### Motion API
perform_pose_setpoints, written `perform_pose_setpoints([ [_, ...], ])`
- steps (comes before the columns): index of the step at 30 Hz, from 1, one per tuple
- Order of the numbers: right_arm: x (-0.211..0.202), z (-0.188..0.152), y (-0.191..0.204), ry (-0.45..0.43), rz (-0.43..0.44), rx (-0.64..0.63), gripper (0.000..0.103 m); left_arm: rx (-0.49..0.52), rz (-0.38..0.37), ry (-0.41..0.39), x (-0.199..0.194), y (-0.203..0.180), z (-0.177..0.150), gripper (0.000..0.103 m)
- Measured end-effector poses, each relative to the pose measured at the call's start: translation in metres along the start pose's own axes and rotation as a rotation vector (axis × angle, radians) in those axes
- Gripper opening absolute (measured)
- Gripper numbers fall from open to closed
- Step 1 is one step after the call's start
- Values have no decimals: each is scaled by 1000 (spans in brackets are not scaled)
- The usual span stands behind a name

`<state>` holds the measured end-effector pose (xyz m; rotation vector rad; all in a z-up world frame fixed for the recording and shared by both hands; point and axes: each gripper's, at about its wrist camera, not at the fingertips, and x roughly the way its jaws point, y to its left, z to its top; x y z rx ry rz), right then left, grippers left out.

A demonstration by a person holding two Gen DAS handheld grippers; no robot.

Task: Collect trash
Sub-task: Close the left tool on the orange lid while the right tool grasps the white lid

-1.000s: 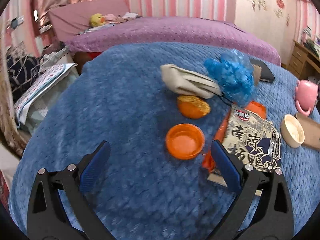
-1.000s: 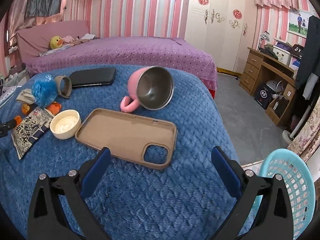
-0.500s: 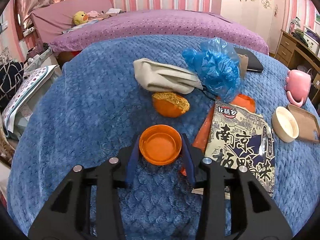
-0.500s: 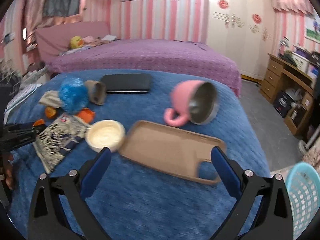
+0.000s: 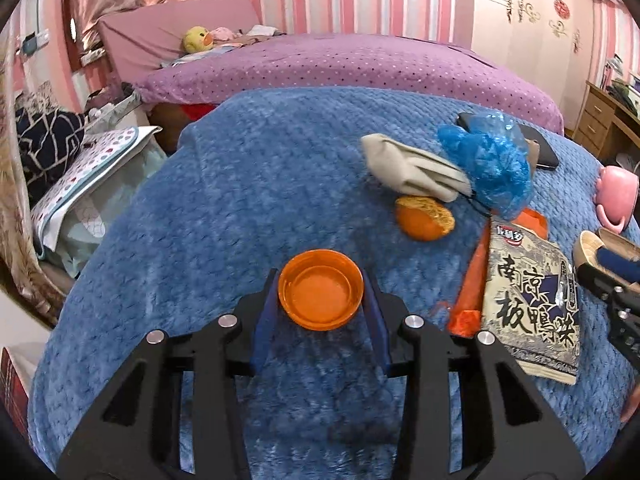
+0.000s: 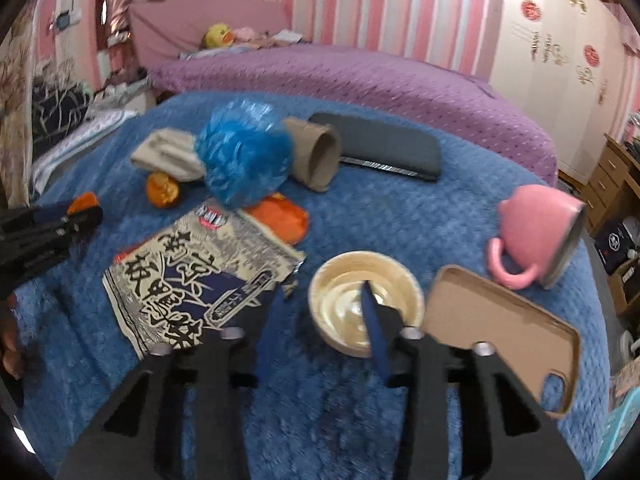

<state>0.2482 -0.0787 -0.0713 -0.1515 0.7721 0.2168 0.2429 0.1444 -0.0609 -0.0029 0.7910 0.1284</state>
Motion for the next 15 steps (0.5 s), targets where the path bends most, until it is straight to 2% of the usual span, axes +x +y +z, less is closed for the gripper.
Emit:
perform_pose_setpoints([
  [2,5,1,2,13,1,-4,19,-4,-2,-4,-1,2,0,39],
  [9,6,4,-1,-7,13,6,15,10,8,-14,-4,1,-2,39],
  [11,-1,4,-3,-29,4,-9,7,18,9,-24,-8,-1,-2,39],
  [15,-19,2,0,-59,-10,-39,7,13,1,-43,-17,-3,-3,39],
])
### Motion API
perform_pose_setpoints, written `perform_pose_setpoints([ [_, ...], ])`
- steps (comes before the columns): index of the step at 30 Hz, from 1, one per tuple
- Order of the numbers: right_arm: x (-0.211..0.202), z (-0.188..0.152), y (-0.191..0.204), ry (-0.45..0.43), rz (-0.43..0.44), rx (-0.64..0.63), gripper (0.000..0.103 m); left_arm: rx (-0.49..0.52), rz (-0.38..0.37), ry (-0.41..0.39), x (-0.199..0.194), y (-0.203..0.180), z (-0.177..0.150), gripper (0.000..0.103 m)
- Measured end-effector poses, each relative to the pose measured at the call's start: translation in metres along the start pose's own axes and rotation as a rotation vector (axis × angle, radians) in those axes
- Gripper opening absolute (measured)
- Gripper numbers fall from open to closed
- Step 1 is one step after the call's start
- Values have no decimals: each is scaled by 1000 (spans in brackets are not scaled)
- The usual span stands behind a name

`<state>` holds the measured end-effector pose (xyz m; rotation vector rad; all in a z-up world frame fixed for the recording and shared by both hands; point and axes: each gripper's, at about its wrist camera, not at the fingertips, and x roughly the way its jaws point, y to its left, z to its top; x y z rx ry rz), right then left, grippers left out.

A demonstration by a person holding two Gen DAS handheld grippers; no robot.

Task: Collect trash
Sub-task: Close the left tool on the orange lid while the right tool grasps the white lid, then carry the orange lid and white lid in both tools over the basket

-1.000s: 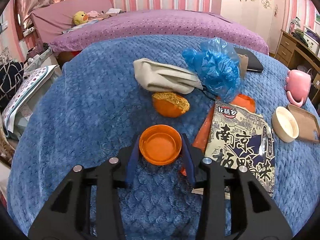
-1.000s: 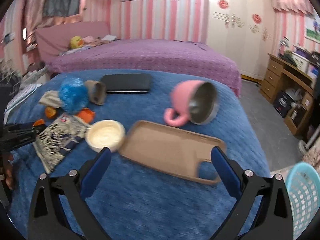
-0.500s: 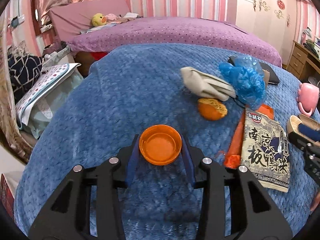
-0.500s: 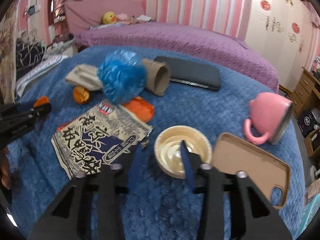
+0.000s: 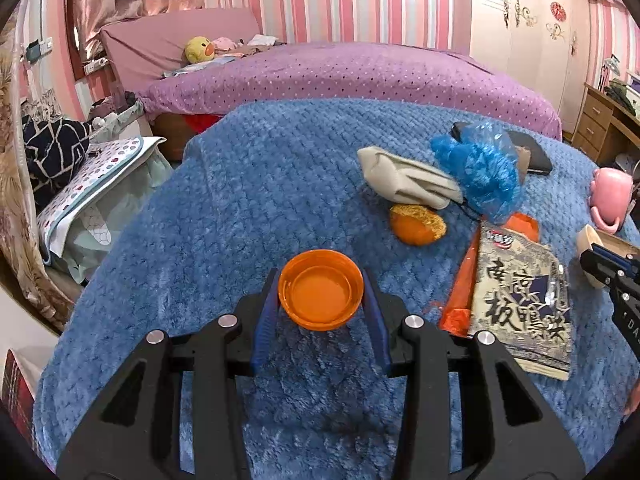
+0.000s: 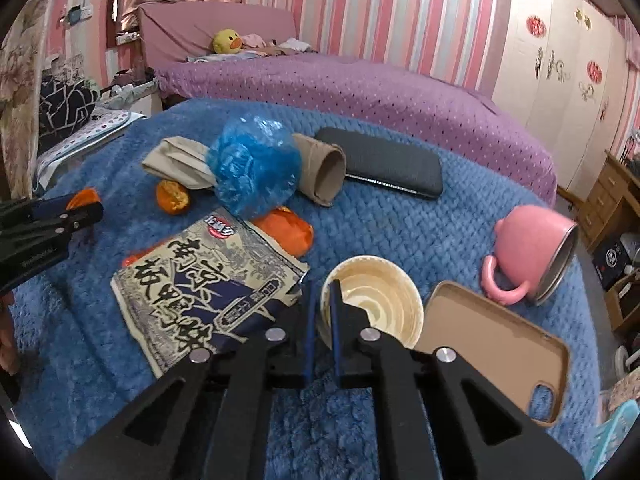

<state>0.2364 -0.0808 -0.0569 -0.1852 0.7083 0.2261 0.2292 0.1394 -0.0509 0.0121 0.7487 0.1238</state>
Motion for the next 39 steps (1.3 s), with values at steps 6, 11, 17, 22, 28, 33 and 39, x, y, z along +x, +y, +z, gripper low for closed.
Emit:
perform_pose_setpoints([
  [6,-33,-9,-12,-32,-18,13,7,14,-16,-11,-14,-12,-5,39],
  [11,-66,-21,-32,-50,-51,22,7,43,-52,-44,-37,-35,-10,39],
  [17,-97,-46,-69,-53,-95,66,7,83,-80,-78,-62,-78,-17,39],
  [22,-117,-73,-99,-60,-139,108,7,110,-84,-121,-85,-110,-28,39],
  [28,-132,-92,-130,-68,-165,153,7,95,-106,-122,-100,-140,-49,39],
  [33,-143,-99,-150,-81,-190,183,7,129,-119,-125,-102,-169,-58,39],
  [39,-156,-110,-175,-87,-239,202,7,142,-150,-90,-93,-193,-62,39],
])
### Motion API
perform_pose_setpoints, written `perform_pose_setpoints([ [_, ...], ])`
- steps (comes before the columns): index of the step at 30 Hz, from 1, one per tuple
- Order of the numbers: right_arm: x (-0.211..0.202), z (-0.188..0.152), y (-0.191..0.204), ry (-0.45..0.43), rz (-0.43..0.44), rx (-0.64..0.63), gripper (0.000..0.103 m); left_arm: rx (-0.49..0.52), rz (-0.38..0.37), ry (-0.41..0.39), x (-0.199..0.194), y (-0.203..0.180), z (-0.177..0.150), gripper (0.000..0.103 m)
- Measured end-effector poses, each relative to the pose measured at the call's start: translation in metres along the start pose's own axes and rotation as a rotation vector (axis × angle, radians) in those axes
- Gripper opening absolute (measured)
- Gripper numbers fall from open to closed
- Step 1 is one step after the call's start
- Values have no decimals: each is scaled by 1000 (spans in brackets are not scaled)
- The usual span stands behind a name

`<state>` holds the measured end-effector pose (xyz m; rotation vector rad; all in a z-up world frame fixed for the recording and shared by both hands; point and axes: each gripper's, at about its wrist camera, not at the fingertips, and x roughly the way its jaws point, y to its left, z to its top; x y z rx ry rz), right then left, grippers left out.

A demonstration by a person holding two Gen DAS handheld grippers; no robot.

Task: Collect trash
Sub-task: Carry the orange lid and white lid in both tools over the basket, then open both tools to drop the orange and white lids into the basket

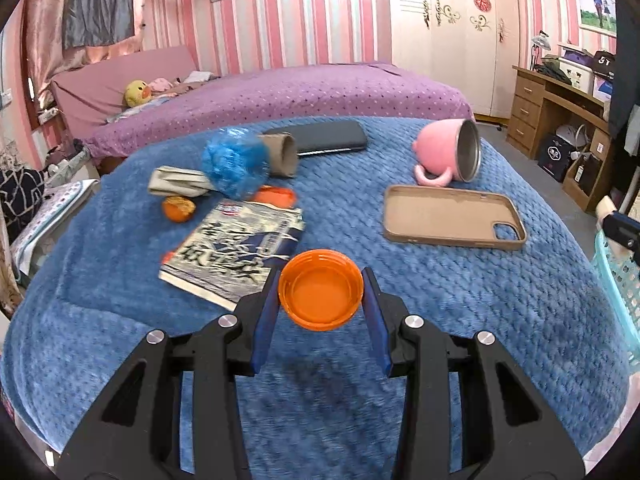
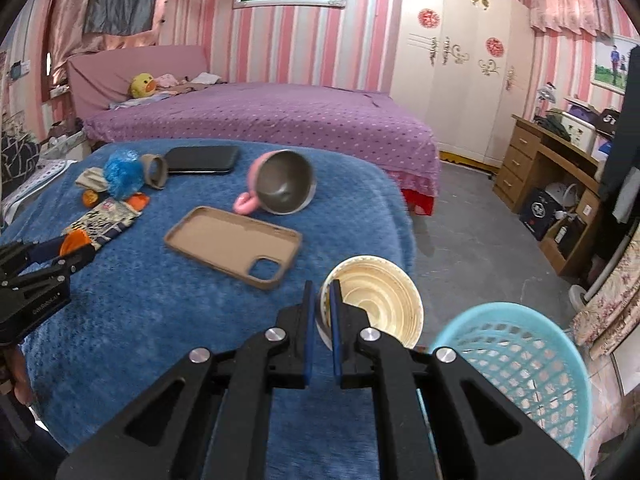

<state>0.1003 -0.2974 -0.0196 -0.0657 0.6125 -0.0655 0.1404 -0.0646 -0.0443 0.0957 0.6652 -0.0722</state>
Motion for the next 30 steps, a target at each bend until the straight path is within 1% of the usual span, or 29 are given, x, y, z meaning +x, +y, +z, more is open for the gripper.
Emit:
perform_pose_setpoints([
  [9,-9,-8,-45,-7,-65,40,7,36,-24,-11,2,-31,0,39],
  [15,-13,-13,-64,-9,-90,57,7,50,-29,-18,0,-48,-1,39],
  [21,-19,-19,-86,-12,-115,82,7,58,-53,-31,-5,-70,3,39],
  [25,-23,-27,-107,-11,-136,106,7,85,-45,-50,-9,-88,6,39],
  [30,-28,-36,-132,-10,-166,142,7,105,-74,-93,-24,-118,13,39],
])
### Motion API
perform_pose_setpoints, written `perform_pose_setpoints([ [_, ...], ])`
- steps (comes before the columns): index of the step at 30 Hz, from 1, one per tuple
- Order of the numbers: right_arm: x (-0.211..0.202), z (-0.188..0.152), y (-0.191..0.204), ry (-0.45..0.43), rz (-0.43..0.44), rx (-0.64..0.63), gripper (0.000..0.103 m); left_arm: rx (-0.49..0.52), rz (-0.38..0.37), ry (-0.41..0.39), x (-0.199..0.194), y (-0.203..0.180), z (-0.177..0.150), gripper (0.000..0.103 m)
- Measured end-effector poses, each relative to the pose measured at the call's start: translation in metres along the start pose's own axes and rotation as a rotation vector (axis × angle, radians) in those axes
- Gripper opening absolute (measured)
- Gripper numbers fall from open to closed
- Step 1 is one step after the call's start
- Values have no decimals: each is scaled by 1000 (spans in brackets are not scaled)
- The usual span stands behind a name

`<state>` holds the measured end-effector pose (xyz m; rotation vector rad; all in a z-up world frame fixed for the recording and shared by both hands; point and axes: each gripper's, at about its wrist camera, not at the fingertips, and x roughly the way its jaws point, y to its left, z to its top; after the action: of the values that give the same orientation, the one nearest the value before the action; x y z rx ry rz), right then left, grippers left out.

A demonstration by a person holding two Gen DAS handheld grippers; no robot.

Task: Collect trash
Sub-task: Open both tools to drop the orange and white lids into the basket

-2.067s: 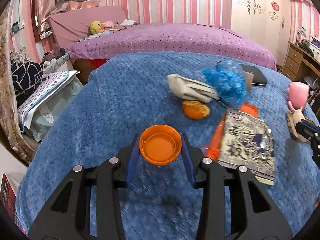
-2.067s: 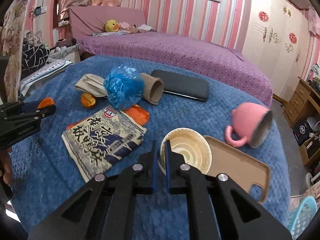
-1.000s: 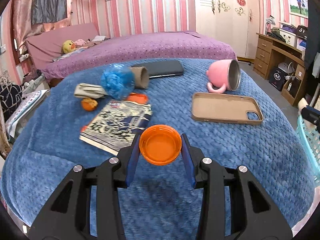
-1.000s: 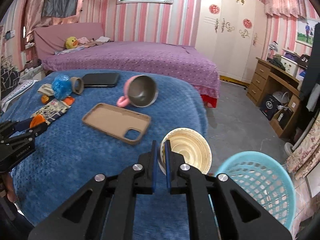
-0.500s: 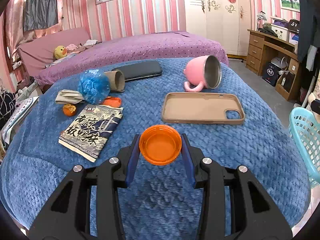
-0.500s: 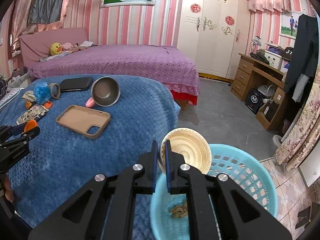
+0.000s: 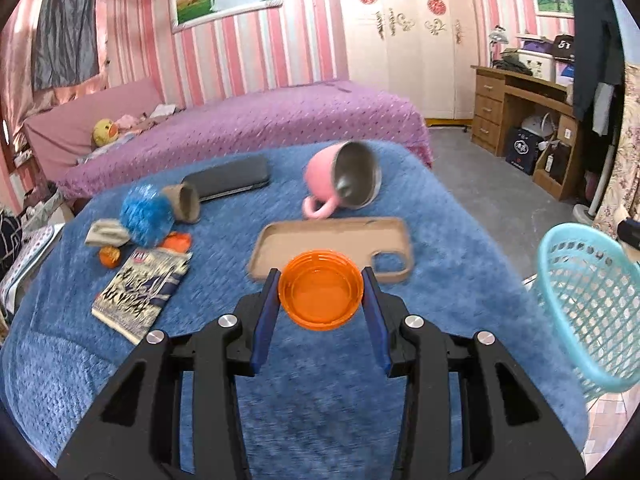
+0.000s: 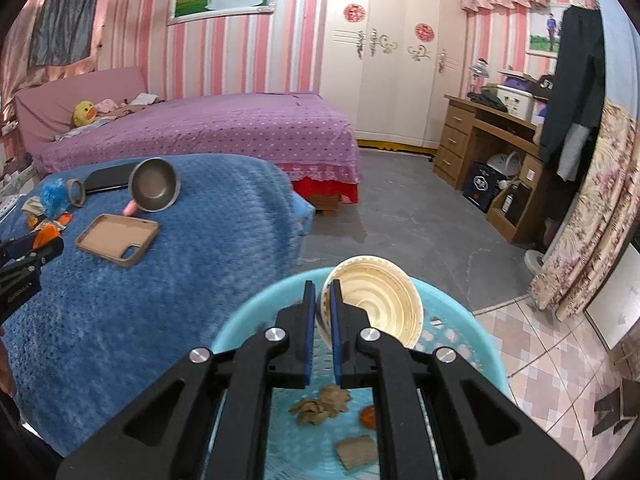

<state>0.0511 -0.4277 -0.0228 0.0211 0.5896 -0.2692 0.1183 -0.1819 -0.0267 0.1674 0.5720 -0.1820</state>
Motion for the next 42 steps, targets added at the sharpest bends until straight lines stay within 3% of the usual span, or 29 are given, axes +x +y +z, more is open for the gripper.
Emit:
perform_pose_setpoints([
  [20,8,-24,-76,31,-51,83,7,96,-279,26,-7,-160,3,39],
  [27,9,-32,-86,42,-52,103,7,133,-322,29,-9,-193,2,39],
  [29,9,-33,-90,43,-53,113,7,133,-328,28,-8,-195,3,46],
  [31,10,-33,-92,44,-51,125,7,137,-321,20,-9,-194,6,73],
  [35,11,-33,-91,45,-45,131,7,125,-321,16,-8,-185,14,82],
  [39,13,-33,-85,50,-44,123,7,113,-265,-9,-6,-171,17,95],
  [42,14,-33,-83,50,-44,122,7,109,-226,-9,-1,-156,19,95],
])
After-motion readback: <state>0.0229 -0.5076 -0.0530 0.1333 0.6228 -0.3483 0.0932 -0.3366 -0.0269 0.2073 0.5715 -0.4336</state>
